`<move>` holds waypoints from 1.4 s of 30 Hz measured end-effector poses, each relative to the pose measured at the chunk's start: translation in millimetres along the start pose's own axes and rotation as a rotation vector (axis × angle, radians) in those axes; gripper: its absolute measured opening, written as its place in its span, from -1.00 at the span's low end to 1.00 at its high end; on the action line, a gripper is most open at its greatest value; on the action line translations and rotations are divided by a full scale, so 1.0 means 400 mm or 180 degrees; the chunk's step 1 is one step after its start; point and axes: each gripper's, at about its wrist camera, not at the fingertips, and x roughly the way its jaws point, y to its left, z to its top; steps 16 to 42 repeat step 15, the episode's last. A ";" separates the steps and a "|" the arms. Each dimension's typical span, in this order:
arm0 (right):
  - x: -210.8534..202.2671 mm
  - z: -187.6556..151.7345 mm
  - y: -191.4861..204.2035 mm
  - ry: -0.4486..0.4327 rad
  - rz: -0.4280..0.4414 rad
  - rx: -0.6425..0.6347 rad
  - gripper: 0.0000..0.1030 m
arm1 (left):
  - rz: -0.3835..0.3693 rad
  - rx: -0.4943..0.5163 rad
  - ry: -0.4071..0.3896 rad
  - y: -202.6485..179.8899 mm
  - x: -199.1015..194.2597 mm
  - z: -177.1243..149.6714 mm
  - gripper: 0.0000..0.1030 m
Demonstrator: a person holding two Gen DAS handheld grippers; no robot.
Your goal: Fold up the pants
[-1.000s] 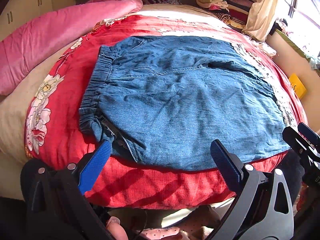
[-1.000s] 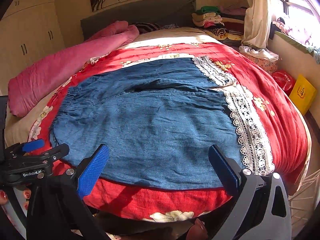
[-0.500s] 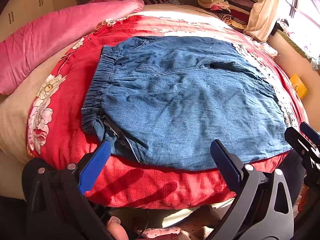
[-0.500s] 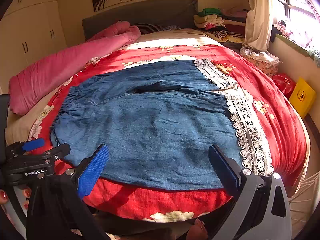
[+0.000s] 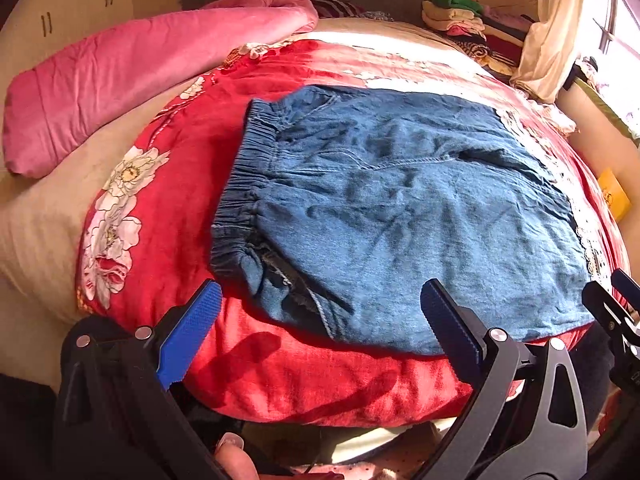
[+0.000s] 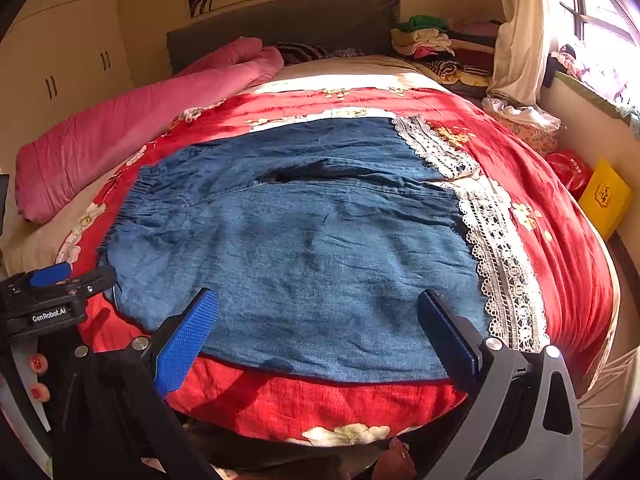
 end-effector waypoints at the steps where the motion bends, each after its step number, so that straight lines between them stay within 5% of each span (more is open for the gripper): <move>1: 0.001 0.001 0.001 0.0003 -0.0006 -0.0011 0.92 | 0.0036 -0.0042 -0.0030 0.015 -0.002 0.004 0.82; 8: 0.006 0.002 0.010 0.0004 -0.0013 -0.0049 0.92 | 0.0342 -0.0421 -0.0081 0.116 -0.011 0.021 0.82; 42: 0.000 0.006 0.019 -0.0023 -0.0009 -0.0089 0.92 | 0.0297 -0.0479 -0.0039 0.137 -0.018 0.019 0.82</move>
